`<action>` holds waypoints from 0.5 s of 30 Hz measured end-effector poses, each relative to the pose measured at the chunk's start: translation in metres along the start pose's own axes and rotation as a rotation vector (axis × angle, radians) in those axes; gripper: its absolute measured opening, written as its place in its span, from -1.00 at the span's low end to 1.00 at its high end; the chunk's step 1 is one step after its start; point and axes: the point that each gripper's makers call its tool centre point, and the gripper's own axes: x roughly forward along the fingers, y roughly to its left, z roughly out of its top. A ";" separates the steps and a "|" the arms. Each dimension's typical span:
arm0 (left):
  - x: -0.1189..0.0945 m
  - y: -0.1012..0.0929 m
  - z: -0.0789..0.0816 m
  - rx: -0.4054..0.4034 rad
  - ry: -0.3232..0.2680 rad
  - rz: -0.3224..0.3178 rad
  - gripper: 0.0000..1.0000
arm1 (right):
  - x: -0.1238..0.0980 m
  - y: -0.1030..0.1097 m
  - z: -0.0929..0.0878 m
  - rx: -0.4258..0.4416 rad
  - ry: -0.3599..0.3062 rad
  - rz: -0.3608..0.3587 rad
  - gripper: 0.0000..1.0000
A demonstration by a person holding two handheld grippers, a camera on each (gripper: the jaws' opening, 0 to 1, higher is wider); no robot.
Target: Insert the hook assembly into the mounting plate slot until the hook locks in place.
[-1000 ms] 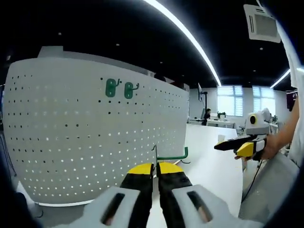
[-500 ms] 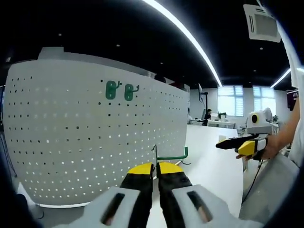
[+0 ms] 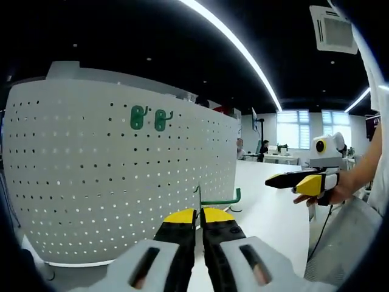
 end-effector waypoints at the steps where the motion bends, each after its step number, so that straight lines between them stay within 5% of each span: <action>1: 0.000 0.000 0.000 0.001 0.000 0.000 -0.95 | 0.001 0.001 0.000 0.001 0.000 0.002 -0.13; 15: 0.000 -0.005 0.003 0.000 -0.009 0.007 -0.95 | 0.013 0.008 0.006 0.002 -0.011 0.023 -0.19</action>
